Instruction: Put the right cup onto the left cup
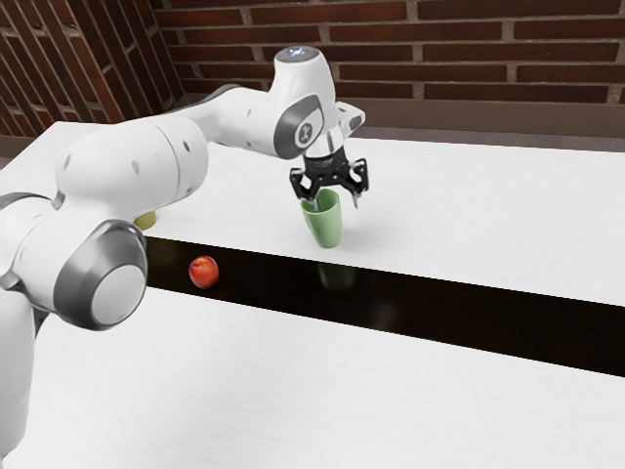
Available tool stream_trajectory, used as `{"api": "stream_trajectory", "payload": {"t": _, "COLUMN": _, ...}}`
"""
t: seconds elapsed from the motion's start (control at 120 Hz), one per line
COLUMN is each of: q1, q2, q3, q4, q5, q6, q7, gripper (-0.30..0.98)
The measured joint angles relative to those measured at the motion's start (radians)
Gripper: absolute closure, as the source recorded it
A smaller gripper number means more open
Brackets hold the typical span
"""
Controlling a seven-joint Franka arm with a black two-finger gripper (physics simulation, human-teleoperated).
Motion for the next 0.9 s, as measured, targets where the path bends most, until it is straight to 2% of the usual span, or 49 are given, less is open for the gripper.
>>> {"api": "stream_trajectory", "payload": {"t": 0.133, "q1": 0.003, "q2": 0.003, "q3": 0.0, "q4": -0.003, "q5": -0.014, "q6": 0.0, "q7": -0.027, "gripper": 0.51}}
{"api": "stream_trajectory", "payload": {"t": 0.292, "q1": 0.007, "q2": 0.003, "q3": 0.004, "q4": -0.014, "q5": -0.023, "q6": -0.002, "q7": -0.053, "gripper": 0.68}}
{"api": "stream_trajectory", "payload": {"t": 0.458, "q1": 0.012, "q2": 0.004, "q3": 0.005, "q4": -0.017, "q5": -0.027, "q6": -0.002, "q7": -0.074, "gripper": 0.74}}
{"api": "stream_trajectory", "payload": {"t": 0.742, "q1": 0.013, "q2": -0.009, "q3": 0.008, "q4": -0.013, "q5": -0.021, "q6": -0.022, "q7": -0.1, "gripper": 0.77}}
{"api": "stream_trajectory", "payload": {"t": 0.9, "q1": 0.056, "q2": -0.092, "q3": 0.016, "q4": -0.027, "q5": 0.001, "q6": -0.093, "q7": -0.111, "gripper": 0.78}}
